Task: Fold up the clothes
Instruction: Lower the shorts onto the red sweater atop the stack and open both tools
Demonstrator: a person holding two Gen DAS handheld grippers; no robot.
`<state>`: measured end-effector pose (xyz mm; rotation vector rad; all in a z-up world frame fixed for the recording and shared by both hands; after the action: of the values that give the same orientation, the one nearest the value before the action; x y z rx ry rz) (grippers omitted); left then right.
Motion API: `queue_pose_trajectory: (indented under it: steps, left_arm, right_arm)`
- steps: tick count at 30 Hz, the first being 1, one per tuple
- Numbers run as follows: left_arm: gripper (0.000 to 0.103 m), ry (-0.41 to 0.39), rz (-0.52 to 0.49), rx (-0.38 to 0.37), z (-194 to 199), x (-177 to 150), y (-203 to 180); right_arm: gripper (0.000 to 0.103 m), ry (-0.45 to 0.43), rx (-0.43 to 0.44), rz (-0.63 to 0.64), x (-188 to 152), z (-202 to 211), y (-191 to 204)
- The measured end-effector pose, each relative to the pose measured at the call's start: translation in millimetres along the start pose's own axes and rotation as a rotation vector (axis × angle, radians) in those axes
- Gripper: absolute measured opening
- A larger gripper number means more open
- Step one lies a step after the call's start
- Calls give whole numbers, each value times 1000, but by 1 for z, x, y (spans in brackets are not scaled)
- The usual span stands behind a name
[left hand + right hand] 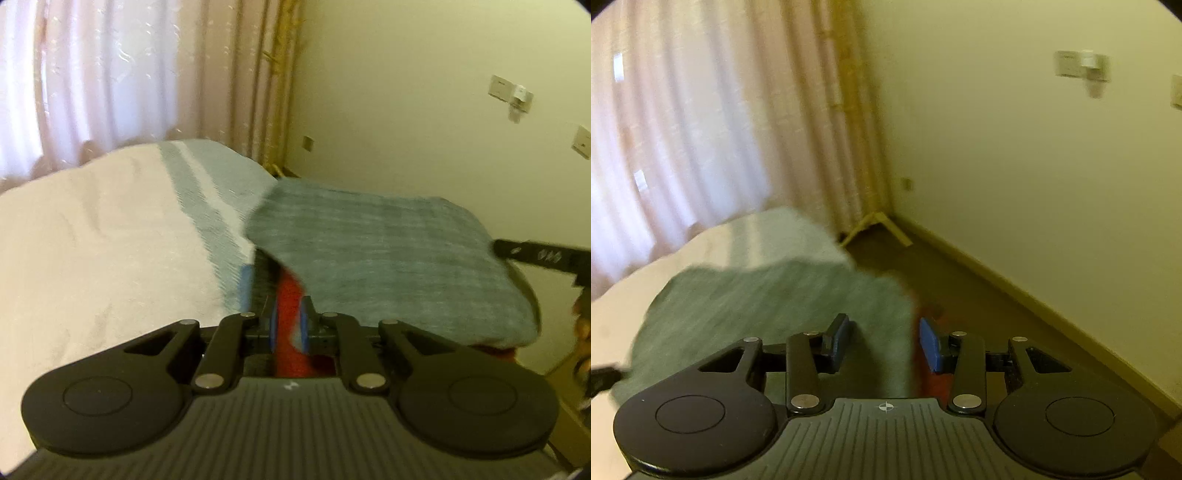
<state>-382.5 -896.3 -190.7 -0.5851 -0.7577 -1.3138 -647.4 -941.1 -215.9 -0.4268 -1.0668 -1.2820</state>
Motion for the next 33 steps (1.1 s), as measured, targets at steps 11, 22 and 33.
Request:
queue_pose_trajectory:
  steps: [11, 22, 33]
  left_arm:
    - [9, -33, -105, -55, -46, 59, -38]
    - [9, 62, -86, -62, -20, 43, -17]
    - [10, 142, -188, -3, 7, 14, -34]
  right_arm:
    - [41, 44, 32, -72, 18, -27, 18]
    - [41, 65, 13, -201, 27, 38, 3]
    - [41, 242, 9, -169, -16, 43, 56]
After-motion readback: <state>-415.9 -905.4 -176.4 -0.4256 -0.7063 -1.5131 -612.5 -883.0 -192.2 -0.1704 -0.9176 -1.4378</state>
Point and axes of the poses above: each gripper's, at about its wrist camera, not at the fingertips, and z roughly against the way its jaws point, y to its left, x to its top, the point moved 5 cm from there along -z, roughly the way its jaws point, and after that the axes turned 15 degrees about x, right-handed, at the moved point
